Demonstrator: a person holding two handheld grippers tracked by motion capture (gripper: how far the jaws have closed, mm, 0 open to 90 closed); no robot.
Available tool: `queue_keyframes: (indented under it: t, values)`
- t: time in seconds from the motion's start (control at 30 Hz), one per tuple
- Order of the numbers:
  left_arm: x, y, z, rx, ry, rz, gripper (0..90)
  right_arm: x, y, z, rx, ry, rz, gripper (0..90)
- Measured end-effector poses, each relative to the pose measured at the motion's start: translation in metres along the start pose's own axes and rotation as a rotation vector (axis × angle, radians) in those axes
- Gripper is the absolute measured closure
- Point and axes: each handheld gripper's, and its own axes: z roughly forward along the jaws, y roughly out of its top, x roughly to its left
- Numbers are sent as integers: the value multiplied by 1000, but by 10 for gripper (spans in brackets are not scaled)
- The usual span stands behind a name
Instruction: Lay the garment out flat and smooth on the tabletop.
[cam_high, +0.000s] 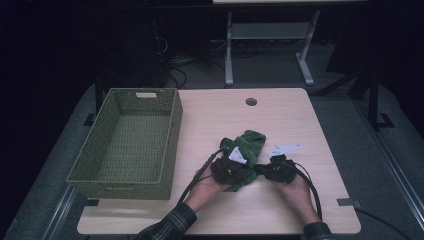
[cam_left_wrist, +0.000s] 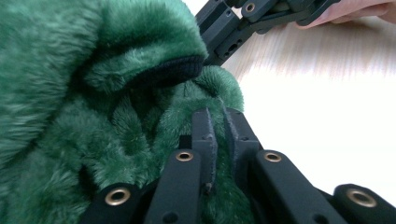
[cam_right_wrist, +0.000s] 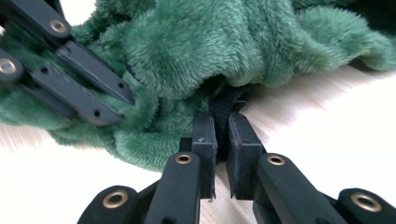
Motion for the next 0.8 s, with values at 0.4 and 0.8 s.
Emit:
queue_keyframes:
  t: [0.4, 0.8]
  values:
    - [0, 2, -42, -77, 34, 8, 857, 0, -5, -38, -34, -75, -19, 838]
    - [-4, -32, -62, -34, 60, -5, 860, -9, -43, -81, -36, -162, 52, 838]
